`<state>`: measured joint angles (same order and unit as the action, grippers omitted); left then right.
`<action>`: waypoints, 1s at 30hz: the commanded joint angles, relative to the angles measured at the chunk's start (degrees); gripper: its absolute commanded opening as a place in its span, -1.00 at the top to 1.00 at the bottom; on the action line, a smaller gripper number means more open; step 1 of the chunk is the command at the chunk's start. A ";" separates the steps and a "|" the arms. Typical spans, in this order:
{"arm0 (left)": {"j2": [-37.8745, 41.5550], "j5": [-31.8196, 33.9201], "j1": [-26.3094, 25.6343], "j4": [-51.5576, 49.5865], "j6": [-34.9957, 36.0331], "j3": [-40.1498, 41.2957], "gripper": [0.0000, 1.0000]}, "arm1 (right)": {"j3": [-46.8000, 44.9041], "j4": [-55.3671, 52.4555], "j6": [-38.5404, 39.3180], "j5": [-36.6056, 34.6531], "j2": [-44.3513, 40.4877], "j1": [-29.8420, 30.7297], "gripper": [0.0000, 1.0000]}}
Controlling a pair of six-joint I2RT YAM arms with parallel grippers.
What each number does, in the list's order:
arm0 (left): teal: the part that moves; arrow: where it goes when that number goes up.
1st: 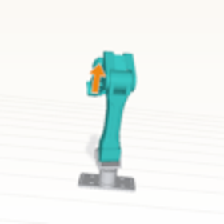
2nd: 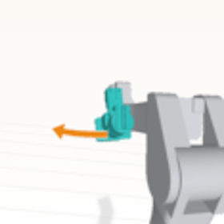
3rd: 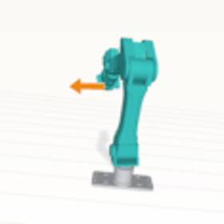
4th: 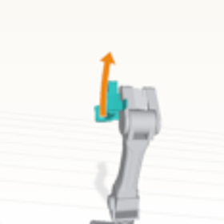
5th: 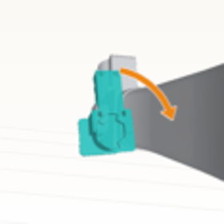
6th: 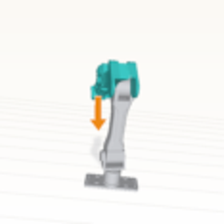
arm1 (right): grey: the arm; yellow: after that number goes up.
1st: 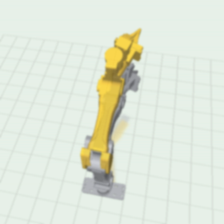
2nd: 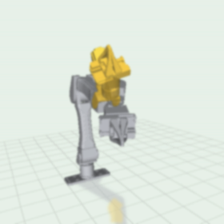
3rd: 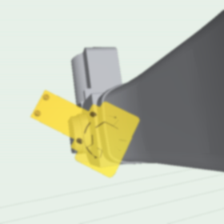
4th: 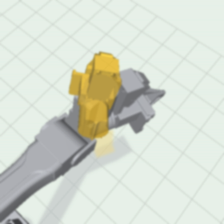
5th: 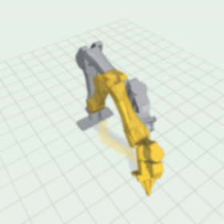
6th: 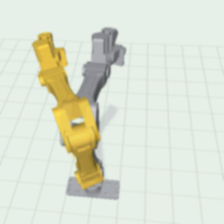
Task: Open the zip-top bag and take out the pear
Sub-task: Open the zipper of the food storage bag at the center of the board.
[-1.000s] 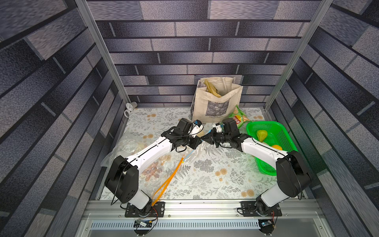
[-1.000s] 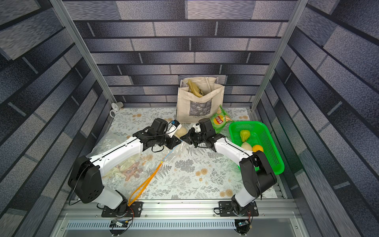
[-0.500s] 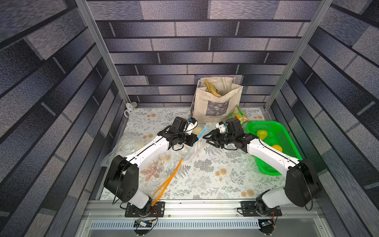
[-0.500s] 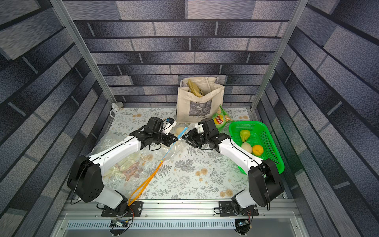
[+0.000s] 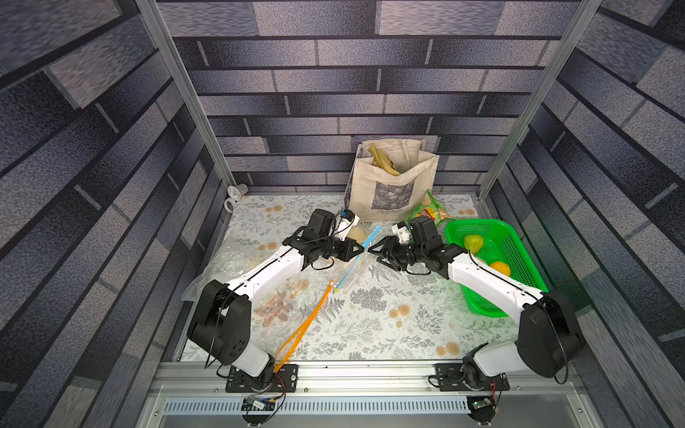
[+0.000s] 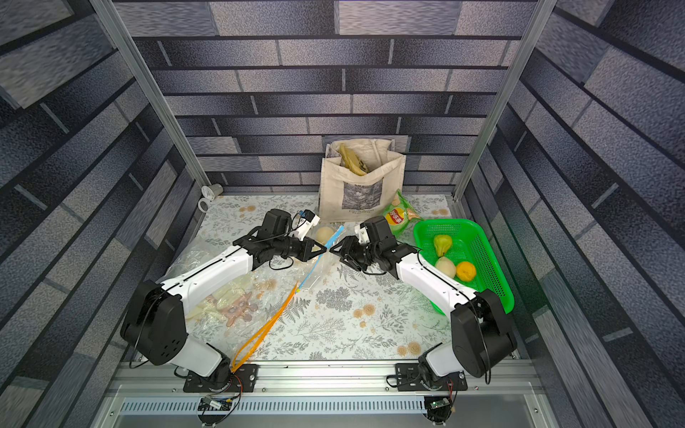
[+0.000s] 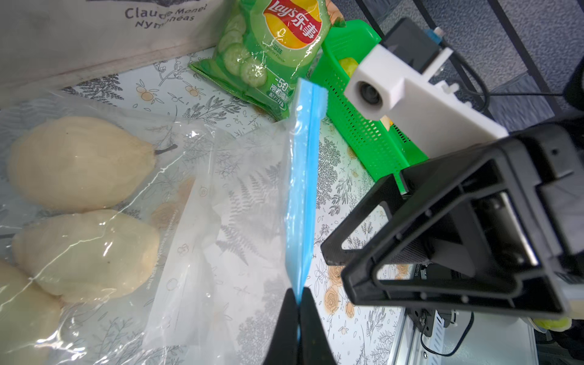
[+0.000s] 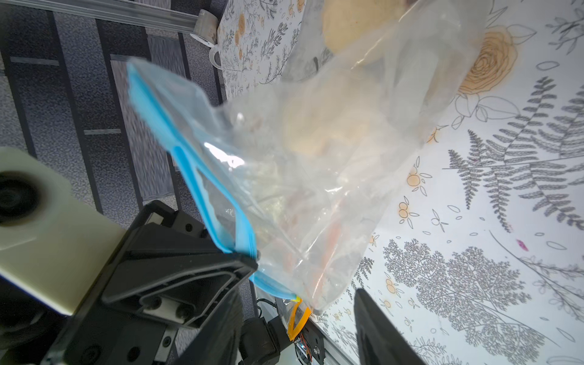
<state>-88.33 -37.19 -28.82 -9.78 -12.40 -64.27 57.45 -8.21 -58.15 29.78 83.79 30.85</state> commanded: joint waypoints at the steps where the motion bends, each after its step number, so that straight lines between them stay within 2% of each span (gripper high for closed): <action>1: 0.46 -3.47 0.17 1.88 -0.65 0.55 1.00 | -1.27 4.99 -1.56 -1.17 0.88 0.03 -0.15; 7: 0.09 -3.92 0.17 1.15 -0.03 0.21 1.00 | -3.21 9.41 -3.50 -2.66 0.86 0.05 -0.15; 24: -0.36 -6.72 0.00 0.60 1.32 0.15 1.00 | -2.45 11.34 -4.12 -3.17 1.27 0.00 -0.25; 26: -0.70 -6.85 -0.12 0.21 1.46 -0.23 1.00 | -2.19 10.70 -3.99 -3.57 1.11 0.00 -0.17; 30: -0.14 -6.20 0.08 1.92 -0.10 0.24 1.00 | -1.61 9.49 -4.06 -3.03 2.63 0.02 0.18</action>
<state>-88.36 -42.02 -28.77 -9.39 -12.47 -64.27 54.92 1.65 -62.35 27.03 84.79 30.85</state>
